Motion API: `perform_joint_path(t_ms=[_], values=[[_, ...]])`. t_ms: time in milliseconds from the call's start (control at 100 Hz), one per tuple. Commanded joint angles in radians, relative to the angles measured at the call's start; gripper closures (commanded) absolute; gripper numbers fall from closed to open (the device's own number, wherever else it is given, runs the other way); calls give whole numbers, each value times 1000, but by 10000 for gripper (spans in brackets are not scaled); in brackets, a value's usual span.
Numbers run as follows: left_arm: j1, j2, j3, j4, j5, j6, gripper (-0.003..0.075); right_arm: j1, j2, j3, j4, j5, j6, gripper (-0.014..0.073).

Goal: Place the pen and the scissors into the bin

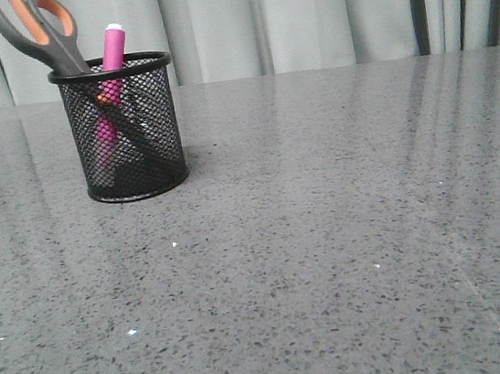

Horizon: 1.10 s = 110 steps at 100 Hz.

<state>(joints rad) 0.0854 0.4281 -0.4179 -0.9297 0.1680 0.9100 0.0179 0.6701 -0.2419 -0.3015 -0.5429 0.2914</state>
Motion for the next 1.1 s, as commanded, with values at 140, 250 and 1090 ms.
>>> perform_joint_path(t_ms=[140, 250, 1090], values=[[0, -187, 85, -27, 4, 5, 742, -31, -250, 168, 89, -50, -20, 658], [0, -231, 115, -17, 4, 5, 742, -31, -332, 196, 97, 24, -20, 658], [0, -236, 134, -16, -4, 5, 741, -31, -396, 198, 97, 104, -20, 662]])
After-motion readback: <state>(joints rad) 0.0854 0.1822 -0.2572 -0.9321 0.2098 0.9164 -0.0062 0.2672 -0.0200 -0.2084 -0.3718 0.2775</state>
